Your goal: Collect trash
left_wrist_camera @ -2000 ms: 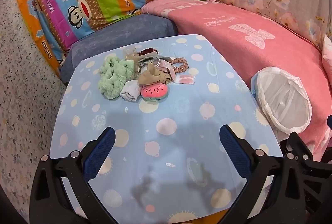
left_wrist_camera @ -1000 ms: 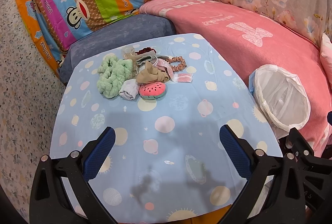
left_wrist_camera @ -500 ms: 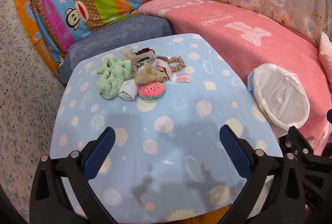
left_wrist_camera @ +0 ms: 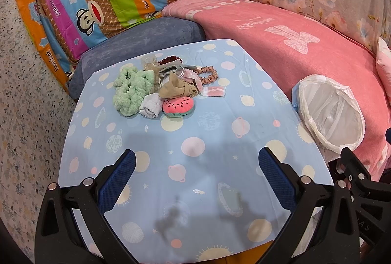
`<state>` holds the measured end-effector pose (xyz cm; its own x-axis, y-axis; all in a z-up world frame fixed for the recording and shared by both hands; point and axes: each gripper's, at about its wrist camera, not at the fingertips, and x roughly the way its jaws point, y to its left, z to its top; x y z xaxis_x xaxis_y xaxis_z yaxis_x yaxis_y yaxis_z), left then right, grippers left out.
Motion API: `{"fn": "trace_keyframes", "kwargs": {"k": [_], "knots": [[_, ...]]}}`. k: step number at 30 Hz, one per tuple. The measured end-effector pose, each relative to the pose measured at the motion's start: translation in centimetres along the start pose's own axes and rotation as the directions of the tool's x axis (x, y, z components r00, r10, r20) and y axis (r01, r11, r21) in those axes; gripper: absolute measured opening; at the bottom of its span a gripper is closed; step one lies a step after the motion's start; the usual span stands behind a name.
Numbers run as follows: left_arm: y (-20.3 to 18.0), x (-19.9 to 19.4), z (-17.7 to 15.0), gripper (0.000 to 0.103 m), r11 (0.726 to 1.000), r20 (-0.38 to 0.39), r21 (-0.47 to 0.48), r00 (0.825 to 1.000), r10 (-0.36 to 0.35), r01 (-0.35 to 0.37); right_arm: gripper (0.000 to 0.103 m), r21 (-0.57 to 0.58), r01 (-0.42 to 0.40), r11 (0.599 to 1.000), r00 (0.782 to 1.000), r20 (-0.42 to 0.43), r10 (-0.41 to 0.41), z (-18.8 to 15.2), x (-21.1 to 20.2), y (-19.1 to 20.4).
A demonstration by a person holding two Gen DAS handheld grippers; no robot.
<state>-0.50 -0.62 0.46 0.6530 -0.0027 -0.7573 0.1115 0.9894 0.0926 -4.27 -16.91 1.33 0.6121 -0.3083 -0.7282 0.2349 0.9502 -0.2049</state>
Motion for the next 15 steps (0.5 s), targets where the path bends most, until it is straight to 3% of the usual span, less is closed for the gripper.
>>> {"fn": "trace_keyframes", "kwargs": {"k": [15], "knots": [[-0.16,0.33,-0.1,0.096,1.0,-0.008,-0.005,1.0,0.005,-0.005,0.096,0.003,0.001,1.0,1.0,-0.002,-0.001,-0.22,0.07,-0.12]]}}
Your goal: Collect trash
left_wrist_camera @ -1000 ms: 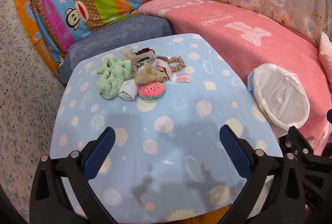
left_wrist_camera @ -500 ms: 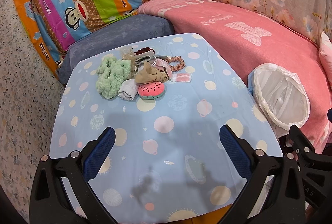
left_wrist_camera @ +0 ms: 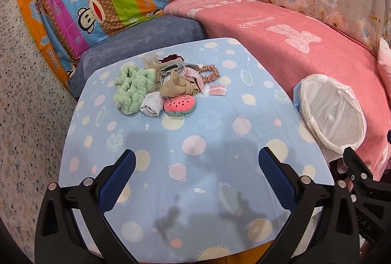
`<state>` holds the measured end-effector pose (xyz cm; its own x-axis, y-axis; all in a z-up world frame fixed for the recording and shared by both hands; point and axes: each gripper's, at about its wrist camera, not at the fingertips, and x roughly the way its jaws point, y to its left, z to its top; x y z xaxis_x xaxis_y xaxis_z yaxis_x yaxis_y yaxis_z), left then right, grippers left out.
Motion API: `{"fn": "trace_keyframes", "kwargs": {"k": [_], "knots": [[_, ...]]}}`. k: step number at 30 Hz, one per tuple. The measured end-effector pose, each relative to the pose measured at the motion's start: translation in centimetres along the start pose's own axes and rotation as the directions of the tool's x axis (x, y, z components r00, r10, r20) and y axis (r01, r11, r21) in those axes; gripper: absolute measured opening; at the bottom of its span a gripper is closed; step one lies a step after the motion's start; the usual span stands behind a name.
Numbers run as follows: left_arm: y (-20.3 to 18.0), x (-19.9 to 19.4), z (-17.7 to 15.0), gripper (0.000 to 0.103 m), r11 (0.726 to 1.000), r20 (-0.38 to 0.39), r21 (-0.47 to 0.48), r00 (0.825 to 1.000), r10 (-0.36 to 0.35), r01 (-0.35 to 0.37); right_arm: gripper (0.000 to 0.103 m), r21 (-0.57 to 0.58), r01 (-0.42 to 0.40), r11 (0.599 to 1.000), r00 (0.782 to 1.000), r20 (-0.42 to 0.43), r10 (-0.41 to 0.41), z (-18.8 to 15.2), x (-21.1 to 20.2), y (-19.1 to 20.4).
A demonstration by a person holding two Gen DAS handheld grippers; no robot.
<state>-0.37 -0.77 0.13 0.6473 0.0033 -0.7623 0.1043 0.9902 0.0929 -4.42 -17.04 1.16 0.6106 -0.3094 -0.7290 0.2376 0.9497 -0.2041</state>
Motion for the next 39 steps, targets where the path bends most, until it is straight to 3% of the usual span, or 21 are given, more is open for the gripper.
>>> {"fn": "trace_keyframes", "kwargs": {"k": [39], "knots": [[0.2,0.28,-0.28,0.096,1.0,-0.009,0.004,1.0,-0.006,0.006,0.096,0.008,0.007,1.0,1.0,-0.003,-0.007,-0.47,0.5,-0.67]]}}
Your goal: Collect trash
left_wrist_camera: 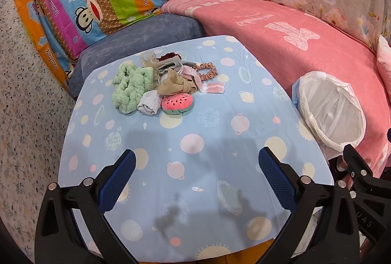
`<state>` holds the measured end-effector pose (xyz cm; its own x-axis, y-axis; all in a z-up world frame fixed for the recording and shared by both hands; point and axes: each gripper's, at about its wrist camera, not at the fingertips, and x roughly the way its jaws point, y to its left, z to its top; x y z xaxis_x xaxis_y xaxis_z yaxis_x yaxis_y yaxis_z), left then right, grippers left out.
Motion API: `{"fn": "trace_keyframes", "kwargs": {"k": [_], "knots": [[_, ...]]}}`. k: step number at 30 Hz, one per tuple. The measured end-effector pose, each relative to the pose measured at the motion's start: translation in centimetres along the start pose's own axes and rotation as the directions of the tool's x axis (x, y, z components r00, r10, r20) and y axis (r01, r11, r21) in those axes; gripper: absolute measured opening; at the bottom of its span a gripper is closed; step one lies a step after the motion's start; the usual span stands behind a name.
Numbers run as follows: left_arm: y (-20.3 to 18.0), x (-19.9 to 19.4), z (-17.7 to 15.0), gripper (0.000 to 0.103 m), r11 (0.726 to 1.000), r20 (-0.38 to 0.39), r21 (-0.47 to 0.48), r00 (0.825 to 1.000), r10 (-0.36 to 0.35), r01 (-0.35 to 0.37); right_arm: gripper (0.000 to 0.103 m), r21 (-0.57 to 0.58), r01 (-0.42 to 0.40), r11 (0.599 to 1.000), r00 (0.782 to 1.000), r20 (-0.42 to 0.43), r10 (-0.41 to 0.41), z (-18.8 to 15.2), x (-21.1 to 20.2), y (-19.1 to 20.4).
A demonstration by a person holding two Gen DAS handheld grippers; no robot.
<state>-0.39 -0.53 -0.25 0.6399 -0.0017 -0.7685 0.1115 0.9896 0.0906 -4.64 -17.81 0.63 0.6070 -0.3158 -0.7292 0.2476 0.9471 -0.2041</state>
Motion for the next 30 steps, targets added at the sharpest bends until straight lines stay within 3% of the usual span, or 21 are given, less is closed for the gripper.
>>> {"fn": "trace_keyframes", "kwargs": {"k": [16,30], "knots": [[0.3,1.6,0.8,0.096,1.0,-0.029,0.004,0.999,-0.022,0.022,0.096,0.006,0.018,1.0,1.0,-0.023,-0.018,0.7,1.4,1.1],[2.9,4.7,3.1,0.096,1.0,0.027,-0.005,0.999,-0.018,0.018,0.096,0.02,0.01,1.0,0.999,-0.052,-0.009,3.1,4.7,3.5]]}}
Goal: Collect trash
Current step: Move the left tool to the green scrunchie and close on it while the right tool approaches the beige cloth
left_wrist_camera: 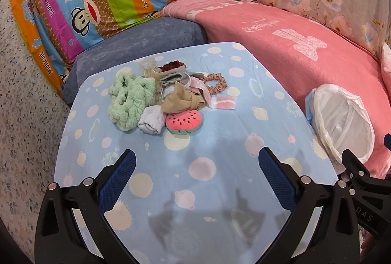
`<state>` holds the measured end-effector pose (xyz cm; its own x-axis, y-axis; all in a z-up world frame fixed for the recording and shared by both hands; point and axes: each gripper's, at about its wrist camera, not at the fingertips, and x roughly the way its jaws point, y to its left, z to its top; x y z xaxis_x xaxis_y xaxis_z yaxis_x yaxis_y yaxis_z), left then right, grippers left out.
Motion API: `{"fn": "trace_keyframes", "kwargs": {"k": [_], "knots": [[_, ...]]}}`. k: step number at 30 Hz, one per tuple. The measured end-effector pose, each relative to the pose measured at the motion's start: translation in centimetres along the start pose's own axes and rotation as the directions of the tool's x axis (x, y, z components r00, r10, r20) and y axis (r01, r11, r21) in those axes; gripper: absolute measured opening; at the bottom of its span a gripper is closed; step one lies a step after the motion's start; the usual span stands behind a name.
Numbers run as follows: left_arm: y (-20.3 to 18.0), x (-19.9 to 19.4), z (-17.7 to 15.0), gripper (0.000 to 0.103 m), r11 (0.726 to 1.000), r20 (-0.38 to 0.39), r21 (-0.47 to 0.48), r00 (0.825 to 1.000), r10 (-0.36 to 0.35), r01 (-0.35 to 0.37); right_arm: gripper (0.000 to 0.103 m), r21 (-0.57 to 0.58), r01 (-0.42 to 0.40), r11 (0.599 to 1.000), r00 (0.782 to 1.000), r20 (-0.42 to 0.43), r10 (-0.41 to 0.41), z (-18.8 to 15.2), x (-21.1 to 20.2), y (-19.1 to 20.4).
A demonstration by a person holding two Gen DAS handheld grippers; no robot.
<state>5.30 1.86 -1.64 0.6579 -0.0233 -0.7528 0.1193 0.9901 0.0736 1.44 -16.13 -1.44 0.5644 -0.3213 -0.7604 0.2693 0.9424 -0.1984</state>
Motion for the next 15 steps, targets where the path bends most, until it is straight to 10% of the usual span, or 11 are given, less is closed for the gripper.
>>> {"fn": "trace_keyframes", "kwargs": {"k": [15], "knots": [[9.3,8.5,2.5,0.096,0.994,-0.033,-0.08,0.997,0.065,-0.068,0.096,-0.02,-0.143,0.99,0.99,-0.008,0.143,4.2,5.4,8.7]]}}
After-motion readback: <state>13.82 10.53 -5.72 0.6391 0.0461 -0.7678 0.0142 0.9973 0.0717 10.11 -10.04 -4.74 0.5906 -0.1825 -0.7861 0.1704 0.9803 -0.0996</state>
